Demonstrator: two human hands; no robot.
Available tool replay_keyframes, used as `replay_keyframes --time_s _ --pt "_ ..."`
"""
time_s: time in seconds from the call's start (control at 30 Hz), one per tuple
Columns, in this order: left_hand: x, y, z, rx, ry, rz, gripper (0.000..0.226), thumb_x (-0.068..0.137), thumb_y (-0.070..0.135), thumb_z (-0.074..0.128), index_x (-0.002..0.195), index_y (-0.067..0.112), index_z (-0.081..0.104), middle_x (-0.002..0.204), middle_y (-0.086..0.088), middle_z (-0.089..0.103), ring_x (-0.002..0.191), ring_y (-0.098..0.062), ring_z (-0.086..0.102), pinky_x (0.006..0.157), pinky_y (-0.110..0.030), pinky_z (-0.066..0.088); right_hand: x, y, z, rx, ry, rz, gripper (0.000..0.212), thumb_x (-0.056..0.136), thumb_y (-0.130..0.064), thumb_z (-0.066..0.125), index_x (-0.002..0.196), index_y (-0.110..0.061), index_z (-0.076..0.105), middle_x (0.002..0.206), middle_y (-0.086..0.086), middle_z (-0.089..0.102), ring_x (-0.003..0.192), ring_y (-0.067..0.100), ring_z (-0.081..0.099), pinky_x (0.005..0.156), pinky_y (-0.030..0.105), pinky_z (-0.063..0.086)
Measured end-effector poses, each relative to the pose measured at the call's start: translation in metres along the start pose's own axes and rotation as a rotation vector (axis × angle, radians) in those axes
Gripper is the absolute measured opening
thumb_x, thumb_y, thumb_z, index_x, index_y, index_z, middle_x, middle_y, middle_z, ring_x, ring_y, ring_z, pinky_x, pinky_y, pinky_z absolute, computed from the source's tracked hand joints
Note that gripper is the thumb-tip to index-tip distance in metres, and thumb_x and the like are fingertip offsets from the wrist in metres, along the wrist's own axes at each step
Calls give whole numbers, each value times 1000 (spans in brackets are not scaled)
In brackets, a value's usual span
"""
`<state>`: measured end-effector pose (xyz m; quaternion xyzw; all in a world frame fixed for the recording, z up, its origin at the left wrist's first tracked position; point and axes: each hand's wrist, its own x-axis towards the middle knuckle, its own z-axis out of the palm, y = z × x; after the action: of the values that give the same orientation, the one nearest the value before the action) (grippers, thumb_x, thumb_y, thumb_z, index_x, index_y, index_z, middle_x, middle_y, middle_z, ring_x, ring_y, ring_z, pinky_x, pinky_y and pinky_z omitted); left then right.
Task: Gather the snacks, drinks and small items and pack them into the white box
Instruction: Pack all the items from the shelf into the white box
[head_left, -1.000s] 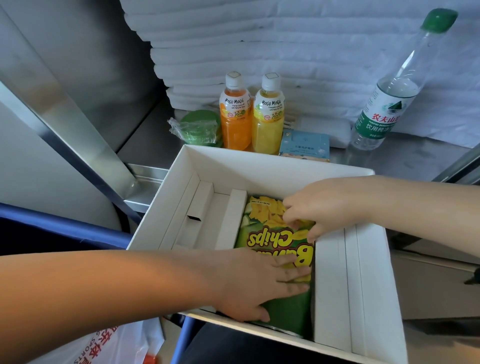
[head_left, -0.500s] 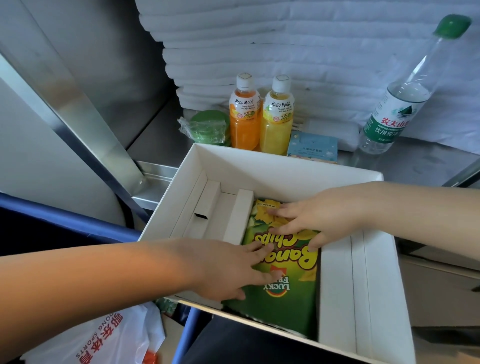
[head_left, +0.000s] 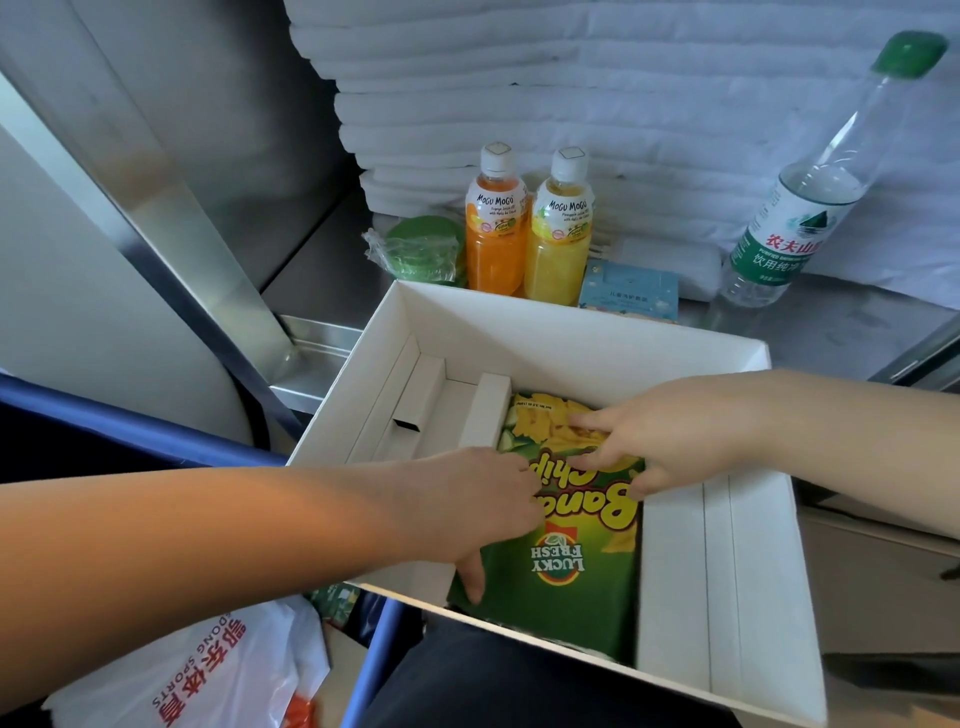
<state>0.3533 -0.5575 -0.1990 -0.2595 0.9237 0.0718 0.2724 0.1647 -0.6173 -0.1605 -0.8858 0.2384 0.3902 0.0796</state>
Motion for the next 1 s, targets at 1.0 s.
replay_keyframes --time_s 1.0 --pt "18 -29 0 23 45 -211 131 64 83 53 147 3 -10 156 -21 -3 144 -33 -3 110 -37 -13 -13 -7 9 124 -111 153 66 94 -45 45 148 -40 8 159 -2 -7 134 27 35 102 34 36"
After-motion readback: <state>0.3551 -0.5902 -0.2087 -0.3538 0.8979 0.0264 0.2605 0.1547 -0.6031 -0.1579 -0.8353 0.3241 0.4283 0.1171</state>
